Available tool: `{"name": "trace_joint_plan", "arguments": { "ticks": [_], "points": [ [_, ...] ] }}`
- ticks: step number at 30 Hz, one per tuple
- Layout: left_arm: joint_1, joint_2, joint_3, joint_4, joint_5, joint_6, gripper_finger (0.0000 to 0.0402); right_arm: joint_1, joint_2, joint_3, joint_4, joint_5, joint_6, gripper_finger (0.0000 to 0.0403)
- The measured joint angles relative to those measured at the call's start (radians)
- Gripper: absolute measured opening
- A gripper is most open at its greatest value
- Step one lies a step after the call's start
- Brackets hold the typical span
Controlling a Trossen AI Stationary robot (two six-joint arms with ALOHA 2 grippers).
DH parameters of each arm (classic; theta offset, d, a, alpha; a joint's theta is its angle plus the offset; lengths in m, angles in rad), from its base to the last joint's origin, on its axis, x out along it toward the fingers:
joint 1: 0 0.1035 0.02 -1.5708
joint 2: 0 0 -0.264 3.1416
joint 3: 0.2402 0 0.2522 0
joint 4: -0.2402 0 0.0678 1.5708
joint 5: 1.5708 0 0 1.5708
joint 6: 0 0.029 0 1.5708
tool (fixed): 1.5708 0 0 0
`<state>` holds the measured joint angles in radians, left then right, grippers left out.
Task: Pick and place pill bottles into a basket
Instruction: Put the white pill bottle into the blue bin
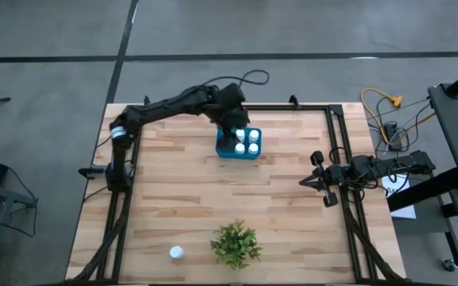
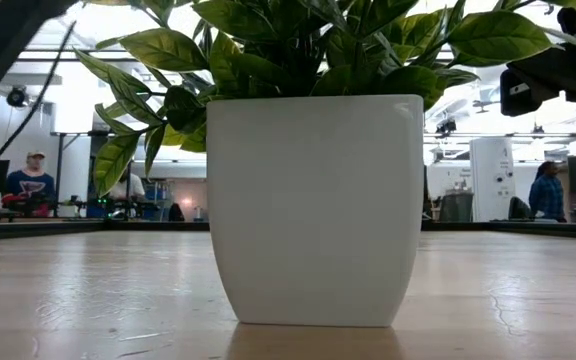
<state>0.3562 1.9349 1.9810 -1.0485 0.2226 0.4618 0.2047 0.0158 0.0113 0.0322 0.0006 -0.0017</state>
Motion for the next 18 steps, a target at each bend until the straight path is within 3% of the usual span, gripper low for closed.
{"name": "trace_joint_plan", "arguments": {
  "ticks": [7,13,18],
  "points": [
    [-0.010,-0.193,-0.112,0.052,0.032,-0.041,0.0210,0.000,0.000,0.000,0.000,0.001,-0.001,0.0012],
    [-0.019,-0.383,-0.377,0.202,0.130,-0.123,0.0210,0.000,0.000,0.000,0.000,0.001,0.000,0.0012],
    [-0.040,-0.551,-0.609,0.303,0.132,-0.193,0.0210,0.000,0.000,0.000,0.000,0.001,0.000,0.0012]
  ]
}}
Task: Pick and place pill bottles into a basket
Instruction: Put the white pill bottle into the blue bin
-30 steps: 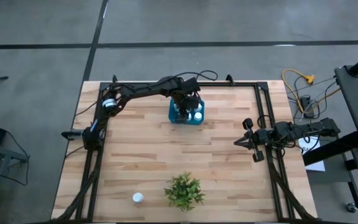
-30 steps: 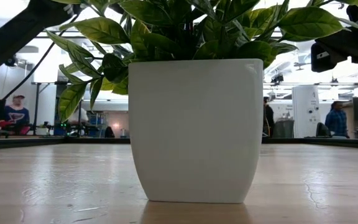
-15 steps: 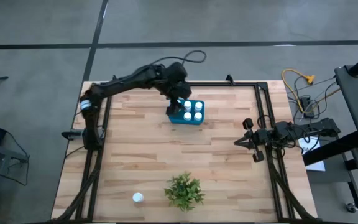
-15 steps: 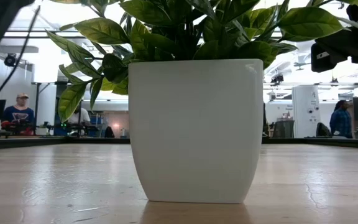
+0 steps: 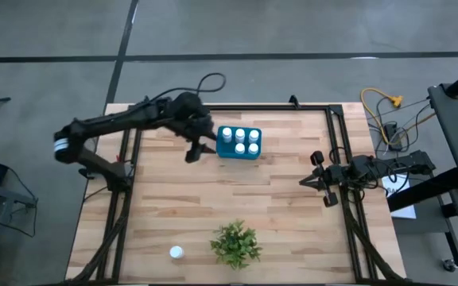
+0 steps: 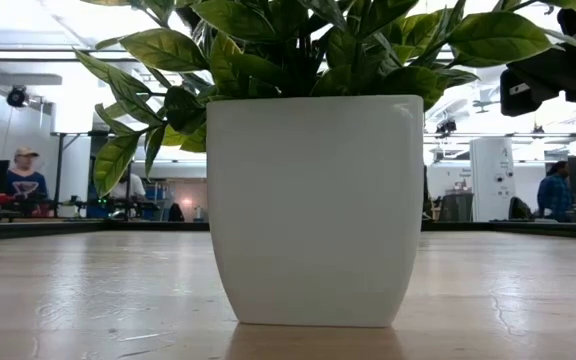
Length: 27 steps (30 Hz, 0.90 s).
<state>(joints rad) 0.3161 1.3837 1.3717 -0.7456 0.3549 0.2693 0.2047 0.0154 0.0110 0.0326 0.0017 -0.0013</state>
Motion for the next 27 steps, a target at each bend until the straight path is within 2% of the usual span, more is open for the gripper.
{"name": "trace_joint_plan", "arguments": {
  "ticks": [6,10,15,21,27],
  "points": [
    [-0.077,-0.199,-0.232,0.173,0.021,-0.082,0.0210,0.000,0.000,0.000,0.000,0.000,-0.001,0.0012],
    [-0.170,-0.292,-0.314,0.236,0.022,-0.107,0.0210,0.000,0.000,0.000,0.000,0.000,0.000,0.0012],
    [-0.301,-0.350,-0.327,0.248,0.017,-0.133,0.0210,0.000,0.000,0.000,0.000,0.000,-0.002,0.0012],
    [-0.417,-0.351,-0.314,0.207,0.005,-0.229,0.0210,0.000,0.000,0.000,0.000,0.000,0.000,0.0012],
    [-0.526,-0.328,-0.313,0.151,-0.108,-0.292,0.0210,0.000,0.000,0.000,0.000,0.000,-0.001,0.0012]
  ]
}}
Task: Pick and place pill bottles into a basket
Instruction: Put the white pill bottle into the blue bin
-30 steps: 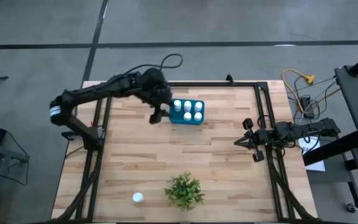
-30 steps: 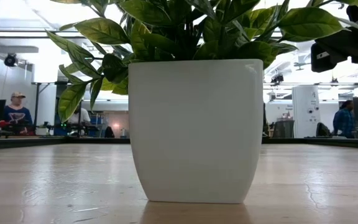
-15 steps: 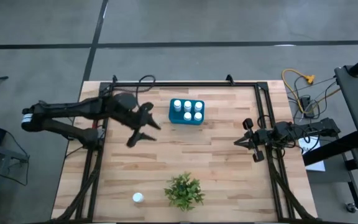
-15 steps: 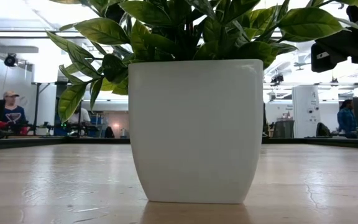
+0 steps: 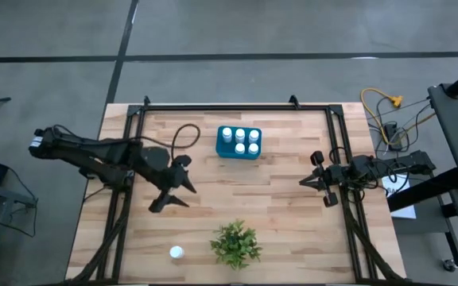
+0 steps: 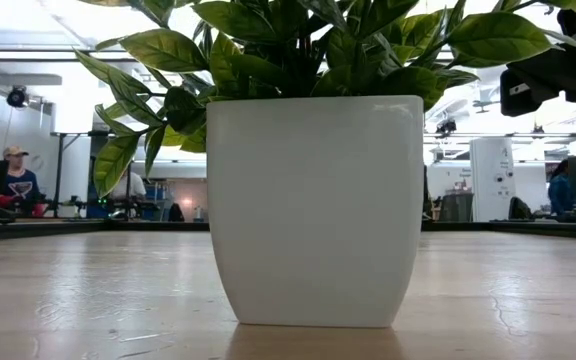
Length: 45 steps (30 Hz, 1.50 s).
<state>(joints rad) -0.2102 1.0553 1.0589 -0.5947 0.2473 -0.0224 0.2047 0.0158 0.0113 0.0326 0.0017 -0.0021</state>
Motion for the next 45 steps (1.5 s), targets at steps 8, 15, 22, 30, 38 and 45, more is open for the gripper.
{"name": "trace_joint_plan", "arguments": {
  "ticks": [8,15,22,30,38,45],
  "points": [
    [-0.113,0.068,0.124,-0.148,-0.131,-0.024,0.0210,0.000,0.000,0.000,0.000,0.000,0.001,0.0012],
    [-0.155,0.152,0.191,-0.291,-0.131,-0.130,0.0210,0.000,0.000,0.000,0.000,0.000,0.000,0.0012],
    [-0.203,0.204,0.220,-0.332,-0.101,-0.213,0.0210,0.000,0.000,0.000,0.000,0.000,0.000,0.0012],
    [-0.298,0.210,0.218,-0.330,-0.090,-0.288,0.0210,0.000,0.000,0.000,0.000,0.000,0.001,0.0012],
    [-0.377,0.261,0.210,-0.301,-0.074,-0.196,0.0210,0.000,0.000,0.000,0.000,0.000,0.001,0.0012],
    [-0.391,0.331,0.210,-0.319,-0.062,-0.171,0.0210,0.000,0.000,0.000,0.000,0.000,-0.001,0.0012]
  ]
}}
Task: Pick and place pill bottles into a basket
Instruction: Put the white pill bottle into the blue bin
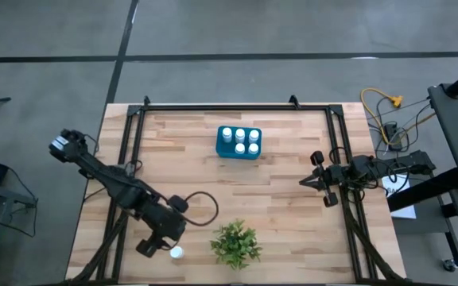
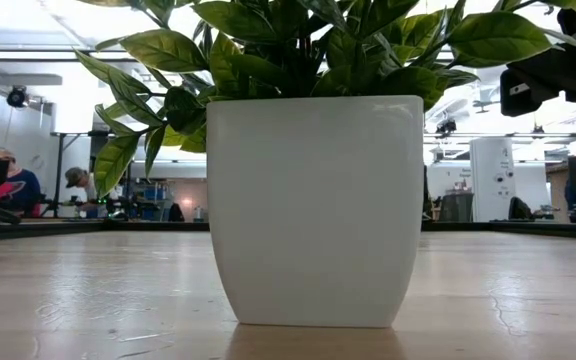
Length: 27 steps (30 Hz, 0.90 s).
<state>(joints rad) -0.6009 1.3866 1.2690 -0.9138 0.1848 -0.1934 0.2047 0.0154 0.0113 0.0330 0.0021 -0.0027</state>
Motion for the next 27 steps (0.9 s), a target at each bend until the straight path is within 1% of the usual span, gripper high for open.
{"name": "trace_joint_plan", "arguments": {
  "ticks": [3,7,10,18,24,27],
  "points": [
    [-0.004,0.027,0.000,-0.026,0.000,0.018,0.0210,0.000,0.000,0.000,0.000,0.000,0.000,0.0012],
    [-0.018,0.064,-0.007,-0.029,-0.002,0.145,0.0210,0.000,0.000,0.000,0.000,0.000,0.001,0.0012],
    [-0.026,0.088,-0.010,-0.029,-0.003,0.202,0.0210,0.000,0.000,0.000,0.000,0.000,0.001,0.0012],
    [-0.049,0.125,-0.011,-0.028,-0.015,0.209,0.0210,0.000,0.000,0.000,0.000,0.000,0.000,0.0012],
    [-0.053,0.128,-0.013,-0.028,-0.020,0.202,0.0210,0.000,0.000,0.000,0.000,0.000,0.001,0.0012],
    [-0.057,0.128,-0.014,0.022,-0.019,0.202,0.0210,0.000,0.000,0.000,0.000,0.000,0.001,0.0012]
  ]
}}
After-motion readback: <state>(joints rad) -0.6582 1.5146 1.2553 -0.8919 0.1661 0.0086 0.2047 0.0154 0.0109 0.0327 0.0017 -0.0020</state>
